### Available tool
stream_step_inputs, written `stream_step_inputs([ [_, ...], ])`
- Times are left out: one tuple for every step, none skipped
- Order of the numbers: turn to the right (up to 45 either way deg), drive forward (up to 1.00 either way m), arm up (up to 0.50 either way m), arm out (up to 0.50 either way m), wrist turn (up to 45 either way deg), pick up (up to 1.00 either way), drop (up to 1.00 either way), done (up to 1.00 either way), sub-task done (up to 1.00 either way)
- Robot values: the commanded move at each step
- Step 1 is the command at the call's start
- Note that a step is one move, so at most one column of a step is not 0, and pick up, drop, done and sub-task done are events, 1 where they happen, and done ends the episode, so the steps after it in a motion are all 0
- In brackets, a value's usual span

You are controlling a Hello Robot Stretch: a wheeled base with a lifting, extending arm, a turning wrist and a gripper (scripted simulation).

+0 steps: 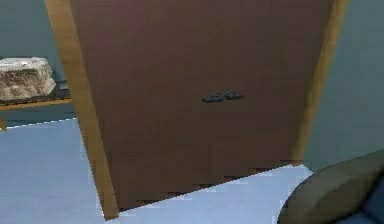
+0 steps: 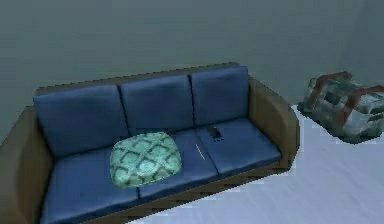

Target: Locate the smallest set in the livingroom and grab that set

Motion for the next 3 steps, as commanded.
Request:
stream_step_inputs([
  [-45.0,0.0,0.0,0.0,0.0,0.0,0.0,0.0,0.0],
  [-18.0,0.0,0.0,0.0,0.0,0.0,0.0,0.0,0.0],
  [0.0,1.0,0.0,0.0,0.0,0.0,0.0,0.0,0.0],
])
